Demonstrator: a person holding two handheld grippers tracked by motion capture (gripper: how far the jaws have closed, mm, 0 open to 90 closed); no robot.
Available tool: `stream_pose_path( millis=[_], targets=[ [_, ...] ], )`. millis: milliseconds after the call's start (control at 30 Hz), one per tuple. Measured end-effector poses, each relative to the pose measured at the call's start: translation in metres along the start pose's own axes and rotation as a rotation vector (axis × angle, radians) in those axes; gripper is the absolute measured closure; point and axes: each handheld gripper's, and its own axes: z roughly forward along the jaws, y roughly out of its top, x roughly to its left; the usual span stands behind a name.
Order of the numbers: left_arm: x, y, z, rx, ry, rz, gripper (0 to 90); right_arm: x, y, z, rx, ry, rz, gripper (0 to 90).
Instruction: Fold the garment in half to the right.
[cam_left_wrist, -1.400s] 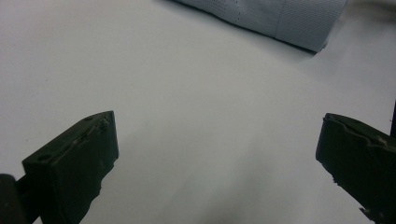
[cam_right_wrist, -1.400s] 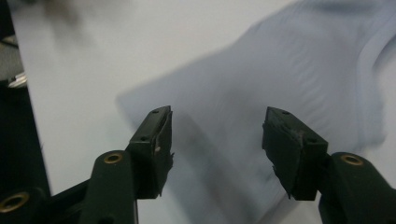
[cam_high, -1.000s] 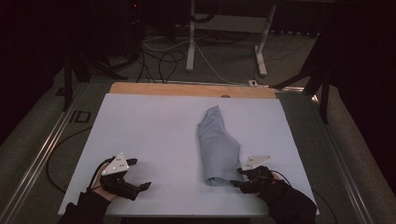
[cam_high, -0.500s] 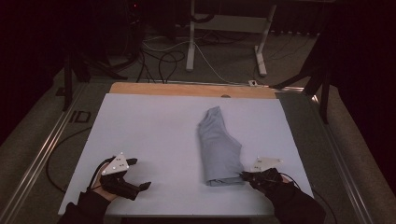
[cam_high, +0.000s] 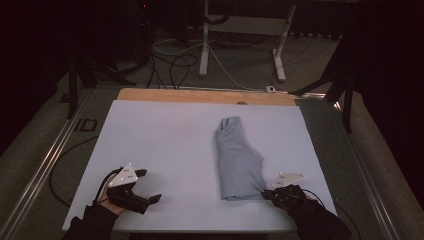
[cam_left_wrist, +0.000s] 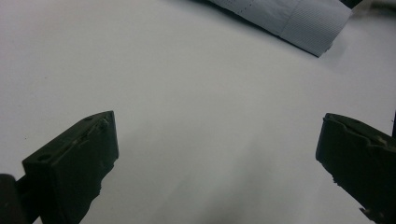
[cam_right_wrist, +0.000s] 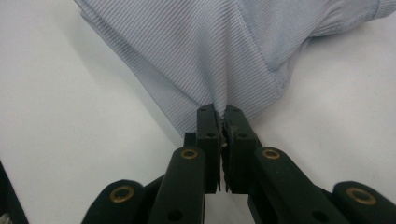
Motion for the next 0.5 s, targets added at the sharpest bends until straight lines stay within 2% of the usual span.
stream_pose_path(
  millis=[267,333,400,500],
  targets=[
    [0.0,0.0,0.0,-0.003,0.0,-0.001,0.6,-0.002,0.002,-0.001,0.007,0.027,0.023,80.6],
    [0.0,0.0,0.0,-0.001,0.0,0.003,0.6,-0.003,0.004,-0.003,0.005,0.037,0.02,76.9],
    [0.0,0.0,0.0,-0.001,-0.001,0.003,0.6,-0.002,0.008,-0.007,-0.006,0.043,0.009,67.9],
    [0.0,0.001,0.0,-0.002,-0.003,0.003,0.6,-0.001,0.019,-0.018,-0.059,0.06,0.015,60.0]
  ],
)
